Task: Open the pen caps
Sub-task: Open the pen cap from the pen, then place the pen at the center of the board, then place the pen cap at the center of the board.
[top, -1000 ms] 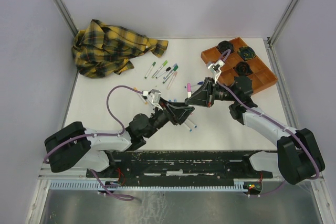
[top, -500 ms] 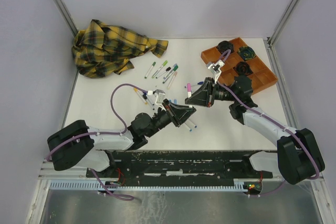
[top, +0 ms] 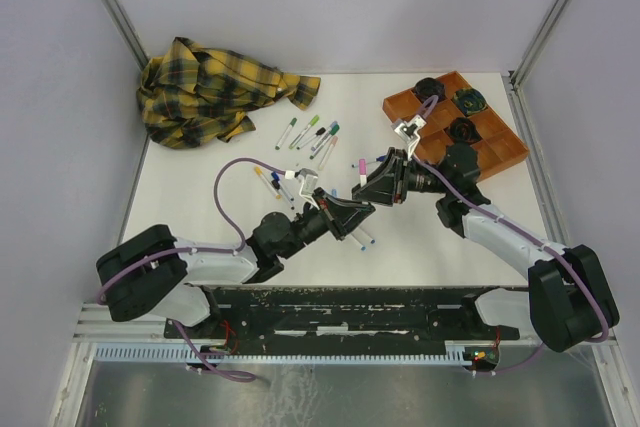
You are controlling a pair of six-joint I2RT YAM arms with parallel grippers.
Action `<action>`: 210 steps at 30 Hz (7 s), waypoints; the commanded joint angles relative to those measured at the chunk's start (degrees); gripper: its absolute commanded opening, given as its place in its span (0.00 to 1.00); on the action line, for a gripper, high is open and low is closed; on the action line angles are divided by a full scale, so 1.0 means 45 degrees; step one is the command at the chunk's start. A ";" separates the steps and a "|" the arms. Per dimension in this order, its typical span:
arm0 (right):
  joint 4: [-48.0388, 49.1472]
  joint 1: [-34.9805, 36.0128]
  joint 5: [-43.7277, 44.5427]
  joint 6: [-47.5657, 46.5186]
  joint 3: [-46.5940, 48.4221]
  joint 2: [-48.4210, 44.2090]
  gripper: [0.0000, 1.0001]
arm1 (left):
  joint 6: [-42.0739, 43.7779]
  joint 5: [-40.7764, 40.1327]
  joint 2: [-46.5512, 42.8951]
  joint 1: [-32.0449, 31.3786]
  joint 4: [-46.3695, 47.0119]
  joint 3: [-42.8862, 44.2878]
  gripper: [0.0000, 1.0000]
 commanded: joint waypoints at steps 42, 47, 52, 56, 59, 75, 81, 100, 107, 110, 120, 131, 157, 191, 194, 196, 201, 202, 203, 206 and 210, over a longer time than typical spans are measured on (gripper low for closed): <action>-1.1925 0.0759 -0.1062 -0.8493 0.4051 -0.0055 0.00 | -0.3242 0.4581 -0.2559 0.4088 -0.0193 0.0188 0.76; -1.2257 0.0798 -0.0950 -0.8669 0.4158 0.0108 0.00 | -0.4027 0.5359 -0.1173 0.4088 0.1369 0.0847 0.61; -1.2378 0.0840 -0.0931 -0.8725 0.4208 0.0161 0.00 | -0.4869 0.6167 0.0172 0.4070 0.2777 0.1244 0.46; -1.2434 0.0868 -0.0866 -0.8745 0.4230 0.0197 0.00 | -0.5234 0.6340 0.0805 0.4035 0.3501 0.1253 0.43; -1.2468 0.0868 -0.0820 -0.8729 0.4255 0.0258 0.00 | -0.5223 0.6356 0.0979 0.3945 0.3530 0.1308 0.41; -1.2722 0.0898 -0.0611 -0.8721 0.4333 0.0402 0.00 | -0.3511 0.6437 0.0425 0.4109 0.1013 0.2173 0.03; -1.2874 0.1109 -0.0513 -0.8779 0.4298 0.0746 0.00 | -0.2552 0.5317 -0.0853 0.6131 -0.0300 0.3740 0.03; -1.5069 0.1317 0.1985 -1.0358 0.5101 0.1354 0.00 | -0.2375 0.2893 -0.2602 0.7875 0.0019 0.3870 0.03; -1.7096 0.1340 0.6793 -1.1848 0.5962 0.2249 0.00 | -0.1694 0.2758 -0.3892 0.7880 -0.1986 0.0875 0.03; -1.7174 0.1355 0.7832 -1.1969 0.5999 0.2746 0.00 | -0.2058 0.2590 -0.4177 0.7893 -0.2771 -0.0089 0.03; -1.7483 0.1811 1.0176 -1.0800 0.6923 0.5635 0.00 | -0.3133 0.3142 -0.4784 0.7906 -0.4388 -0.1881 0.03; -1.7511 0.2601 1.1077 -1.0741 0.7261 0.7127 0.05 | -0.3233 0.3125 -0.5671 0.7900 -0.4796 -0.2762 0.03; -1.7870 0.2777 1.0865 -1.0459 0.7575 0.7699 0.28 | -0.3661 0.3727 -0.6149 0.7877 -0.4649 -0.3180 0.03; -2.0105 0.2714 0.9748 -1.3148 0.8631 0.4430 0.37 | -0.2833 0.2305 -0.2099 0.4522 -0.3750 -0.1545 0.03; -2.0586 0.2556 0.9652 -1.3778 0.8678 0.3990 0.37 | -0.2707 0.2095 -0.1429 0.4214 -0.3793 -0.1142 0.03; -2.0738 0.2363 0.9491 -1.4069 0.8611 0.3679 0.39 | -0.2583 0.1903 -0.1077 0.4002 -0.3994 -0.0811 0.03; -2.0912 0.1856 0.9027 -1.4379 0.8471 0.3037 0.41 | -0.2154 0.1261 -0.0497 0.3573 -0.4952 0.0024 0.03; -2.0968 0.1774 0.8955 -1.4406 0.8481 0.2949 0.41 | -0.2096 0.1124 -0.0387 0.3494 -0.5110 0.0146 0.03; -2.0972 0.1674 0.8920 -1.4437 0.8482 0.2860 0.41 | -0.2042 0.0980 -0.0305 0.3442 -0.5276 0.0271 0.03; -2.1012 0.1549 0.8873 -1.4529 0.8459 0.2609 0.41 | -0.1845 0.0549 -0.0003 0.3311 -0.6039 0.0726 0.03; -2.0940 0.1421 0.8976 -1.4595 0.8359 0.2354 0.42 | -0.1487 -0.0158 0.0528 0.3194 -0.7595 0.1757 0.03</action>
